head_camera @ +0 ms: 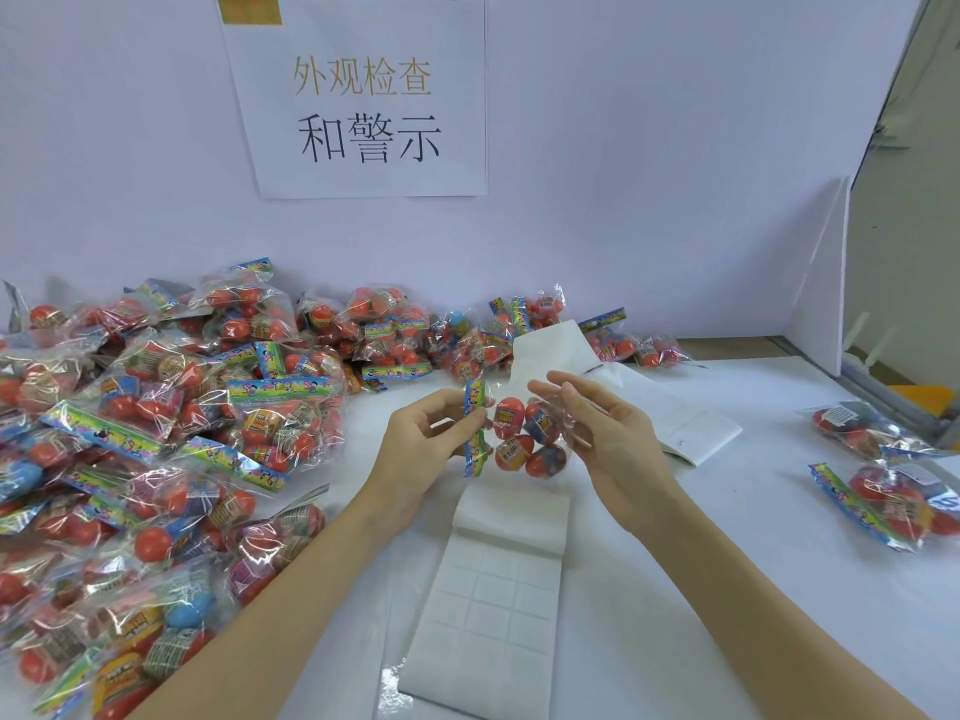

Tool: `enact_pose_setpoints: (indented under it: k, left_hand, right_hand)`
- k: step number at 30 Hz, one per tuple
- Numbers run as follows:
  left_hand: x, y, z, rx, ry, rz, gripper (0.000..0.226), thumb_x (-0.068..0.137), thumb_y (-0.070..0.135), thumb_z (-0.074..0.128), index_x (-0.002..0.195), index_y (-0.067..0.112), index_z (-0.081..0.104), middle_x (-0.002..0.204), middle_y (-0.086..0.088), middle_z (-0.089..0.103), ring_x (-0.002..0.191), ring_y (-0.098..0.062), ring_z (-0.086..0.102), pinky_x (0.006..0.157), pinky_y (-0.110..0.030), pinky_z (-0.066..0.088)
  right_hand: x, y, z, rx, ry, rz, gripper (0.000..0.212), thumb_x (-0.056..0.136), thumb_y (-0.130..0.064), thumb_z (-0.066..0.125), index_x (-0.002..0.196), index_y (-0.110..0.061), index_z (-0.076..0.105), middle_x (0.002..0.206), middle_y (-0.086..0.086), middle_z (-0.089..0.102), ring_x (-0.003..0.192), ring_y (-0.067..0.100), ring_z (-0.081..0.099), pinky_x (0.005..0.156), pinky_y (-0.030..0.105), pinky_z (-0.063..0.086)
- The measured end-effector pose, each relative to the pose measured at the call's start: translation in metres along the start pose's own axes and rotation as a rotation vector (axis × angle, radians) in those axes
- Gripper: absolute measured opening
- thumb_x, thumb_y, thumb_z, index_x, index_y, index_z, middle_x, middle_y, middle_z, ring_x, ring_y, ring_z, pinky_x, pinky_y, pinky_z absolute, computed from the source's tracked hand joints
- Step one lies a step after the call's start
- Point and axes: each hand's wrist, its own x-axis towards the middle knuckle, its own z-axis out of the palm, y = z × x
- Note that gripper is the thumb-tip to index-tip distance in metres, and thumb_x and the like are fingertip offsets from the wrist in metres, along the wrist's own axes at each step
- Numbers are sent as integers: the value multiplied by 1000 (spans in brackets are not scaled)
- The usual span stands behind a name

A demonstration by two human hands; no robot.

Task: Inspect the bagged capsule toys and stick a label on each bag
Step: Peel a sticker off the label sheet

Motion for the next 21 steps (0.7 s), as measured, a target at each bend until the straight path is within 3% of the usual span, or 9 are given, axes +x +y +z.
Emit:
enact_pose_setpoints:
  k: [5,9,12,15,17,19,21]
  left_hand:
    - [2,1,-2,-59,13,-29,18,80,24,81,97,22,84,92,-6,75,80,-21,72,74,-33,63]
    - [2,1,-2,-59,-24,-34,20,78,28,81,96,21,83,92,-8,75,75,-20,71,70,-28,61]
    - [1,2,0,-50,-43,-33,16,81,25,80,95,20,83,92,-8,77,73,-21,71,70,-27,59]
    - [0,4,0,-58,-38,-53,11,87,21,78,96,19,83,91,-9,76,73,-21,70,68,-28,57]
    - [-2,6,0,-30,-70,-60,21,84,32,79,100,19,81,91,-8,76,75,-21,70,68,-28,57]
    - [-5,6,1,59,-136,-70,30,83,39,79,105,20,77,95,-9,76,78,-20,71,71,-28,58]
    - [-6,5,2,103,-137,-55,25,86,34,79,105,18,76,96,-10,77,79,-22,72,72,-31,60]
  right_hand:
    - [0,-2,3,-70,-60,91,52,87,-48,68,130,-19,66,115,0,79,109,19,74,89,28,57]
    - [0,1,2,-44,-71,165,46,87,-34,75,119,0,73,111,15,77,91,25,74,74,31,58]
    - [2,3,-1,77,-87,259,50,91,-21,74,123,17,63,108,17,73,90,29,68,67,37,59]
    - [5,3,-4,113,-85,298,53,77,-24,81,119,7,70,101,12,75,90,29,67,71,40,59]
    - [6,5,-6,86,-84,295,47,71,-27,84,111,-3,77,101,12,76,91,28,67,74,39,60]
    - [6,5,-7,62,-84,293,39,71,-28,85,104,-7,80,105,14,76,93,27,68,75,40,60]
    - [6,6,-6,69,-90,292,37,74,-31,83,103,-8,81,108,18,75,93,30,68,75,42,59]
